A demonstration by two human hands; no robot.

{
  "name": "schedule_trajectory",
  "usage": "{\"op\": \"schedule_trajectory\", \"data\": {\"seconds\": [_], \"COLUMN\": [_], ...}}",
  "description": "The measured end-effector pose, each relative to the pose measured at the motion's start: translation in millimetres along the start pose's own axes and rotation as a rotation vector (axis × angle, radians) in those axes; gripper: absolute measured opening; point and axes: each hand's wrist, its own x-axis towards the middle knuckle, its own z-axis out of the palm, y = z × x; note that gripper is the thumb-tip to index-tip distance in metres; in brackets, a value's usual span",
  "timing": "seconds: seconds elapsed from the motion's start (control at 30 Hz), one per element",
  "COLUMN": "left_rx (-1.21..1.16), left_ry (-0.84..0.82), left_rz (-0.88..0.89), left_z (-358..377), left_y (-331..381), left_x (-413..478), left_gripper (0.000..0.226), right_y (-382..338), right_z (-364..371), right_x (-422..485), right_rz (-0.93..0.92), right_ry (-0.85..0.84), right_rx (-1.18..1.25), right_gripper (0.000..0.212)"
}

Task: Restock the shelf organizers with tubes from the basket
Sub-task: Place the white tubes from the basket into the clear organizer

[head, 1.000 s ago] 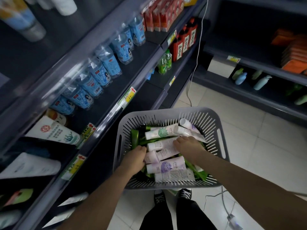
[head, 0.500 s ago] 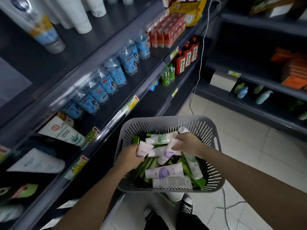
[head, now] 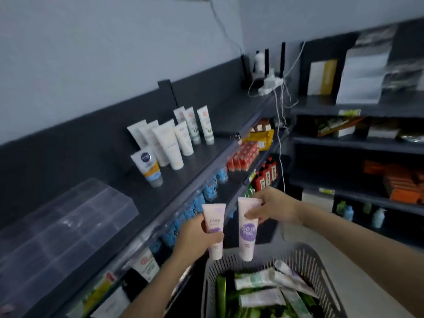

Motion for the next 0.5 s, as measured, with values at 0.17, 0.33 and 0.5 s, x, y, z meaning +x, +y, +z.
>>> {"op": "schedule_trajectory", "data": {"seconds": [0.17, 0.33, 0.5], "left_rx": [-0.018, -0.029, -0.026], "left_ry": [0.087, 0.198, 0.321], "left_rz": [0.138, 0.202, 0.203], "left_z": [-73.1, -139.7, -203.2], "left_y": [44.0, 63.5, 60.3], "left_x": [-22.0, -45.3, -70.0], "left_gripper": [0.02, 0.02, 0.024], "right_y": [-87.9, -167.1, -231.0], "right_z": [-4.8, 5.6, 37.3], "right_x": [-15.2, -26.9, -7.9], "right_rz": [-0.146, -0.268, -0.376], "right_ry": [0.065, 0.037, 0.036], "right_rx": [-0.01, 0.133, 0.166], "right_gripper": [0.021, 0.012, 0.019]}}
